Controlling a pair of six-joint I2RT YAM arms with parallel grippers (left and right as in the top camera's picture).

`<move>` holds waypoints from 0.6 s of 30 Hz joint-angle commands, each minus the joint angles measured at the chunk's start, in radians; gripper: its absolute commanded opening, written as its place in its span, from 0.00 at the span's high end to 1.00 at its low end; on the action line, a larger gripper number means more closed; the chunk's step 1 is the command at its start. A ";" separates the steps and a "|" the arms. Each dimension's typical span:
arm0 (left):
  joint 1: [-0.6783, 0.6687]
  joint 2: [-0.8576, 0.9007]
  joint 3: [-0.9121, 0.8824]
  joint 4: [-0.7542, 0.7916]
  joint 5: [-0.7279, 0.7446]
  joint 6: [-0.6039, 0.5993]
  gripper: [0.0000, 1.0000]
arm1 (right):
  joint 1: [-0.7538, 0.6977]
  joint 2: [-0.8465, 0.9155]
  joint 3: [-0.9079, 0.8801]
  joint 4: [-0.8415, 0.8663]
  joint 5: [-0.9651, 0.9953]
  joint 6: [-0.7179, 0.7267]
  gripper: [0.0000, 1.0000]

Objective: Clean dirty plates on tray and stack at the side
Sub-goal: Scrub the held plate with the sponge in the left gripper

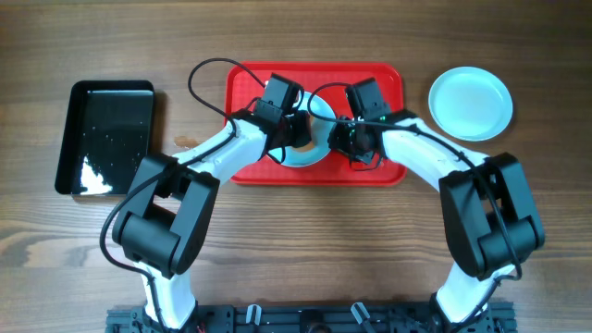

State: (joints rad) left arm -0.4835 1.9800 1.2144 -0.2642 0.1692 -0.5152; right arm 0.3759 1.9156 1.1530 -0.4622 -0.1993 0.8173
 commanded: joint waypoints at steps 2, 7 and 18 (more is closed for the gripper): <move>0.017 0.010 -0.006 0.002 -0.013 -0.013 0.96 | -0.018 0.028 0.126 -0.097 0.058 -0.137 0.55; 0.017 0.010 -0.006 0.001 -0.013 -0.013 0.96 | -0.018 0.028 0.175 -0.084 0.122 -0.228 0.56; 0.017 0.010 -0.006 -0.011 -0.013 -0.013 0.96 | -0.017 0.068 0.175 -0.012 0.151 -0.379 0.74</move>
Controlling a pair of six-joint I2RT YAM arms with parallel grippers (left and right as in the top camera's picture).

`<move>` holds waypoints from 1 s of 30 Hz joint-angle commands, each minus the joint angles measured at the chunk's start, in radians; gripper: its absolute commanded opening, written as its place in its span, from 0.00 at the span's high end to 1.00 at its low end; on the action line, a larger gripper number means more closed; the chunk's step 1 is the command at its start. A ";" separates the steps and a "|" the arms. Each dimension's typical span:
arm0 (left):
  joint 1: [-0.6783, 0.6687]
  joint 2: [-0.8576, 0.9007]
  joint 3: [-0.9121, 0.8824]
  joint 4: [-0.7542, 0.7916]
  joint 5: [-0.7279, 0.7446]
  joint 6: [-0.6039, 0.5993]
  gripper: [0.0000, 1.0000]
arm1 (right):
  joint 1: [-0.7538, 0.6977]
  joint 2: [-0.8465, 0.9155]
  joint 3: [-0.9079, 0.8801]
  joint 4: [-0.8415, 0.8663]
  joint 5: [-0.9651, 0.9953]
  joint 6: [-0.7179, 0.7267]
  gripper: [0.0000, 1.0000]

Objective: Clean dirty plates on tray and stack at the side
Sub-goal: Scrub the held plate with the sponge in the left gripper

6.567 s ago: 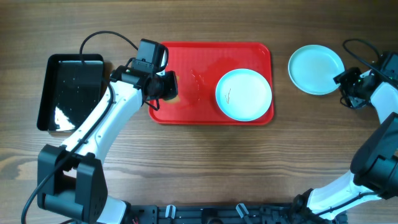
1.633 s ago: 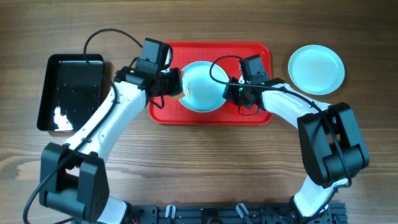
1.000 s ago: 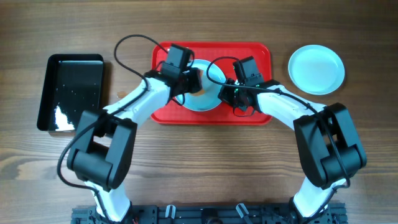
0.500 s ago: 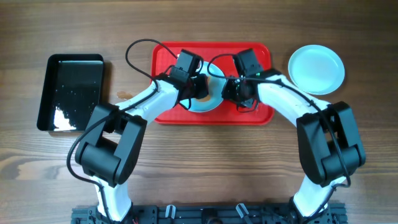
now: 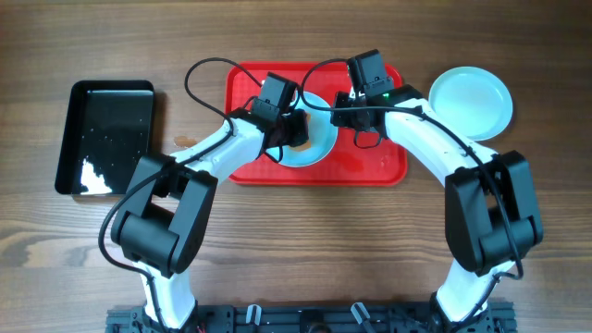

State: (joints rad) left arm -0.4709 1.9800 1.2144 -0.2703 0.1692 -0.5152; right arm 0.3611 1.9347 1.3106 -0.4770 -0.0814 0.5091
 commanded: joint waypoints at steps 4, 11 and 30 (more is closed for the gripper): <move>0.005 0.010 -0.006 -0.006 -0.013 -0.013 0.96 | -0.002 0.088 0.017 0.003 0.006 -0.091 0.74; 0.004 0.010 -0.006 -0.007 -0.013 -0.013 0.96 | -0.001 0.104 0.017 0.005 -0.031 -0.090 0.82; 0.003 0.010 -0.006 0.035 -0.013 -0.013 0.96 | 0.016 0.104 0.017 -0.040 -0.049 -0.062 0.96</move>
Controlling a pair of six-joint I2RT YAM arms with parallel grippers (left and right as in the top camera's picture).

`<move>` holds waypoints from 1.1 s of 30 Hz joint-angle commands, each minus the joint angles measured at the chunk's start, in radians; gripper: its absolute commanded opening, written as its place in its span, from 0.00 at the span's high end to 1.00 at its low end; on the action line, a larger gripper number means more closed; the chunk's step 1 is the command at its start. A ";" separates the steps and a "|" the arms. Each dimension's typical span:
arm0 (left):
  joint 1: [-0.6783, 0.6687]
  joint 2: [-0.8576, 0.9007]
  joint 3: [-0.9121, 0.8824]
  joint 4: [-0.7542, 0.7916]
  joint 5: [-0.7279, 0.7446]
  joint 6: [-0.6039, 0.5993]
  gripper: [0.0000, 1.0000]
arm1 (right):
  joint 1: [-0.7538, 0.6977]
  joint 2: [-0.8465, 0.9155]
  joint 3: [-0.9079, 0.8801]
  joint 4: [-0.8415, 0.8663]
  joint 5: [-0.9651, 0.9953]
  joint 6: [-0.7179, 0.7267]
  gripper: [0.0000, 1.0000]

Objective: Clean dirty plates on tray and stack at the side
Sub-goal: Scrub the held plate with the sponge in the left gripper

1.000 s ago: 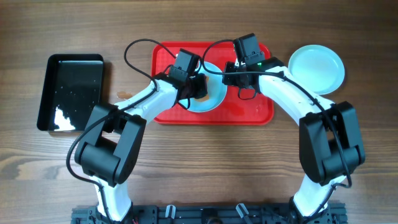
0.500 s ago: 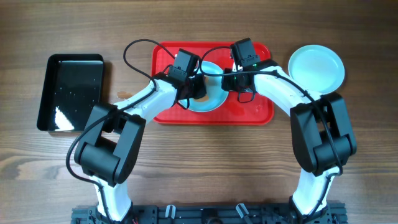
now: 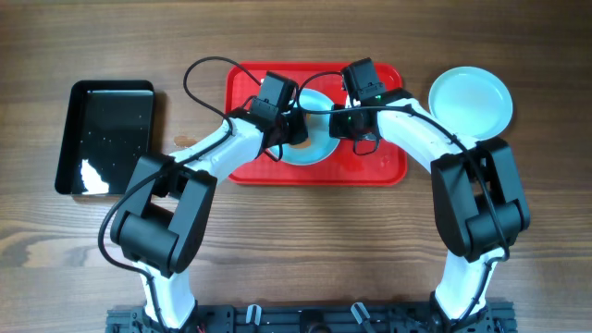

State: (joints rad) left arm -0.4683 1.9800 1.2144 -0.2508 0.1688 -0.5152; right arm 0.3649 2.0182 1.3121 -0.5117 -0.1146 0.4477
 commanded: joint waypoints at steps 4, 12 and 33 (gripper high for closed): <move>-0.007 0.012 -0.006 0.027 -0.012 -0.013 0.96 | 0.021 0.020 0.015 -0.005 -0.016 -0.002 0.96; -0.021 0.031 -0.006 0.027 -0.019 -0.009 0.96 | 0.022 0.020 0.015 -0.006 -0.016 0.008 0.96; 0.098 0.015 0.016 -0.139 -0.473 0.168 0.96 | 0.022 0.020 0.015 -0.036 -0.015 -0.006 0.96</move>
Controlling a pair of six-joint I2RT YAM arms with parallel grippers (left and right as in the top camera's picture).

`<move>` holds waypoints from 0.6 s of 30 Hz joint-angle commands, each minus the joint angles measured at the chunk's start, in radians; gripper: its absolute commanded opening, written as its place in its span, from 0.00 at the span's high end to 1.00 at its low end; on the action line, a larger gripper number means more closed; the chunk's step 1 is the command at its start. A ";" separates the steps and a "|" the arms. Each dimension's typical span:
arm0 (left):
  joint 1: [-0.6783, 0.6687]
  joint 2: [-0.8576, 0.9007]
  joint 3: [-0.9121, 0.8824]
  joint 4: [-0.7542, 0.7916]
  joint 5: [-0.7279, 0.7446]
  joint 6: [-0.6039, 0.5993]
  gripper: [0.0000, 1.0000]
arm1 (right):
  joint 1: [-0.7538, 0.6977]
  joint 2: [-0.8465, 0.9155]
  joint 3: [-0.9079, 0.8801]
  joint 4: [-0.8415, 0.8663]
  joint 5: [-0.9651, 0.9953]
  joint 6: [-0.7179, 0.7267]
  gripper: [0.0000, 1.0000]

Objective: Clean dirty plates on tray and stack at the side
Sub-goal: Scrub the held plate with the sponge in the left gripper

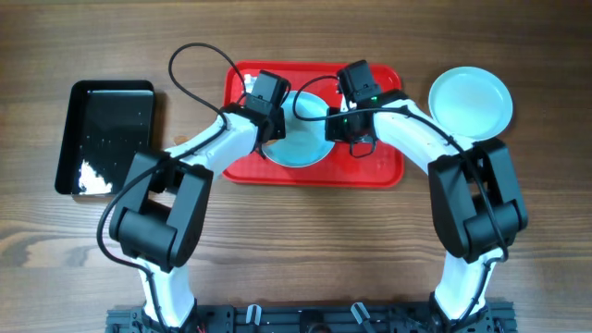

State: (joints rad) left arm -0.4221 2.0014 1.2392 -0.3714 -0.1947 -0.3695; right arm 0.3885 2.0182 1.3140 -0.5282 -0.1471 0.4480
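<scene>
A light blue plate lies on the red tray in the overhead view. My left gripper is at the plate's left edge, its fingers hidden under the wrist. At the plate's right rim is my right gripper, and whether it grips the rim cannot be told. No wiping tool shows.
Another light blue plate sits on the table right of the tray. A black tray with white specks lies at the far left. Both arms' cables loop over the back of the red tray.
My left gripper has moved left, from over the plate's middle to its left edge, and the brown thing seen at its tip no longer shows. More of the plate is uncovered. The right gripper barely shifted.
At first both grippers crowded over the plate, the left with a brown thing at its tip. The right gripper then stood back and to the right of the plate, later at its right rim. Now the left sits at the left edge and the plate's face shows.
</scene>
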 commanded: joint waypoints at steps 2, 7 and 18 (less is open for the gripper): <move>0.051 -0.046 -0.006 -0.003 -0.082 0.022 0.96 | -0.002 0.020 0.013 -0.020 0.018 -0.012 0.96; 0.043 -0.136 -0.006 0.048 0.166 0.022 0.96 | -0.002 0.020 0.013 -0.020 0.017 -0.010 0.96; 0.009 -0.032 -0.018 0.069 0.365 -0.065 0.96 | -0.002 0.020 0.013 -0.020 0.016 0.000 0.96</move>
State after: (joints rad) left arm -0.3893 1.9011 1.2343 -0.3065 0.0940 -0.4057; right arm 0.3912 2.0182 1.3159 -0.5426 -0.1555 0.4473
